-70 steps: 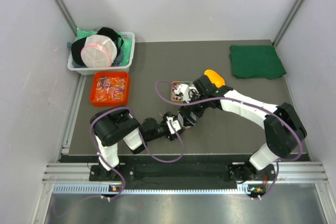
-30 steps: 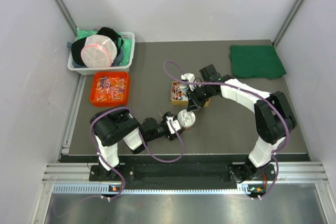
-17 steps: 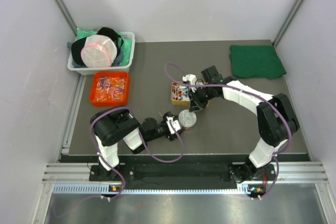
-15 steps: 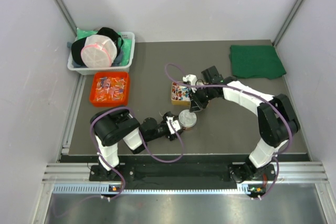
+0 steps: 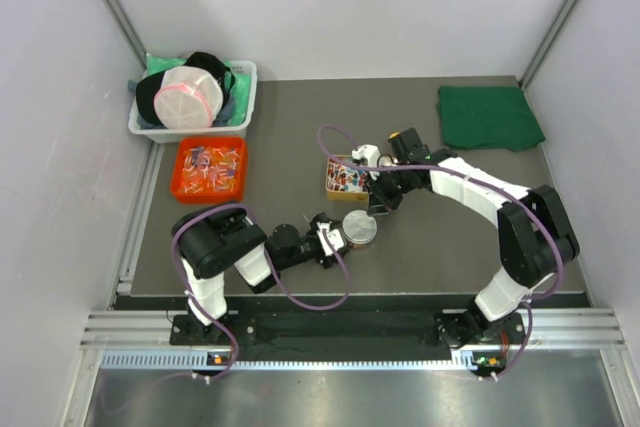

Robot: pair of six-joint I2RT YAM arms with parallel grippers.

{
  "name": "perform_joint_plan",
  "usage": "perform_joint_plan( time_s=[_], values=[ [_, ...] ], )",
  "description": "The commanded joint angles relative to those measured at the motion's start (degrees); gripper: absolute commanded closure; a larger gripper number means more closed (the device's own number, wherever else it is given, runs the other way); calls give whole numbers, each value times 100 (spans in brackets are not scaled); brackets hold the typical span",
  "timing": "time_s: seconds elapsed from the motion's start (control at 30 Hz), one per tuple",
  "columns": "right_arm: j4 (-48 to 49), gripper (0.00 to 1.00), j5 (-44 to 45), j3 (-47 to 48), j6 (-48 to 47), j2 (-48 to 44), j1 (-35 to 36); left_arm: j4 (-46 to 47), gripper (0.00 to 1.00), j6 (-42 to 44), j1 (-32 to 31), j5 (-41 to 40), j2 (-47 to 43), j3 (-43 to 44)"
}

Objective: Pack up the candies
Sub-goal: Screw the bottle lid onto the packing bottle.

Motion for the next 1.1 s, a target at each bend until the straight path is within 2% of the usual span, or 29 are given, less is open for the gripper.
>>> perform_joint_plan(
  time_s=[0.0,0.23,0.63,0.67,0.7,0.8,1.07],
  values=[
    [-691,96,-208,-229,-132,-112,14,1373,23,89,21,-125,150,14],
    [-920,100,-287,-265,-211,-156,14,1381,23,89,21,-143,159,14],
    [-1088,100,-243,-352,-361,-235,23,1382,22,81,12,-99,159,5],
    [-1062,100,-243,-352,-352,-252,23,1408,21,63,12,-38,159,-13],
    [-1053,100,-234,-344,-343,-253,14,1530,13,19,12,41,159,-48],
    [-1026,100,-243,-309,-326,-253,14,1732,3,-60,12,612,202,-179],
    [-947,100,-226,-273,-282,-252,14,1689,1,-236,21,1262,211,-206]
  ],
)
